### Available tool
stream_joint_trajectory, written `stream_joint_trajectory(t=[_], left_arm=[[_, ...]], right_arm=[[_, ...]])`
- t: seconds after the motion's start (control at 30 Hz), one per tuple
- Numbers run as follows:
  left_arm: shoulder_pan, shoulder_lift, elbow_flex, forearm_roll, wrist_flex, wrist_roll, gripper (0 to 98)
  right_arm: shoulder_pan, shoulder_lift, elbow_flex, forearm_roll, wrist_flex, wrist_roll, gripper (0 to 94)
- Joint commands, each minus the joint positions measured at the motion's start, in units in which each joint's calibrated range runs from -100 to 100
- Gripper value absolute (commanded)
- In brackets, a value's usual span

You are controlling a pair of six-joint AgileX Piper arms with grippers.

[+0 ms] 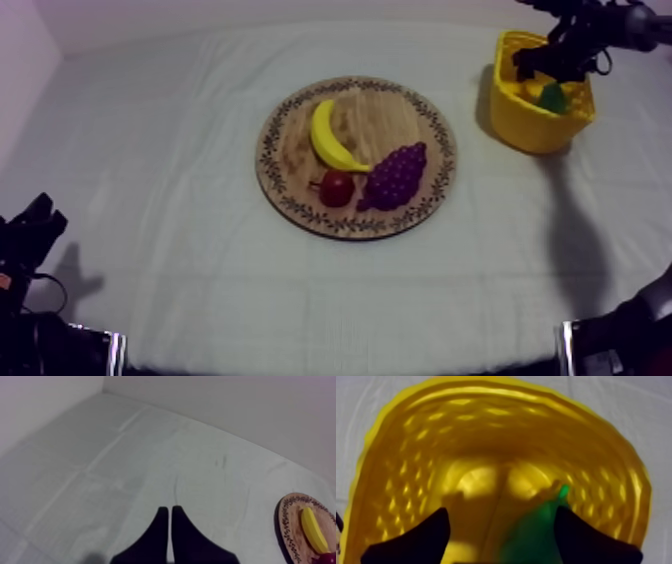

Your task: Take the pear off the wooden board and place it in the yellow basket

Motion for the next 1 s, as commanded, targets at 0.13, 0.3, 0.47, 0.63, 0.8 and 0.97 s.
stream_joint_trajectory(t=[0.13, 0.3, 0.47, 0.63, 0.8, 0.97], left_arm=[[0.0, 0.0, 0.0, 0.0, 0.0, 0.0, 0.1], [0.0, 0.0, 0.0, 0.0, 0.0, 0.0, 0.1], [0.0, 0.0, 0.0, 0.0, 0.0, 0.0, 0.1], [0.0, 0.0, 0.0, 0.0, 0.0, 0.0, 0.1], [0.0, 0.0, 0.0, 0.0, 0.0, 0.0, 0.1], [0.0, 0.0, 0.0, 0.0, 0.0, 0.0, 0.1]], right_arm=[[0.8, -6.8, 5.2, -2.4, -2.1, 0.8, 12.5], [1.1, -14.9, 12.5, -4.4, -3.9, 2.4, 2.7], [1.1, -24.4, 21.3, -5.8, -5.2, 3.8, 1.1], [1.7, -35.1, 30.9, -8.1, -6.0, 6.6, 0.8], [1.9, -46.2, 40.0, -9.0, -5.7, 8.3, 0.7], [2.1, -57.5, 48.7, -9.5, -4.5, 9.6, 0.7]])
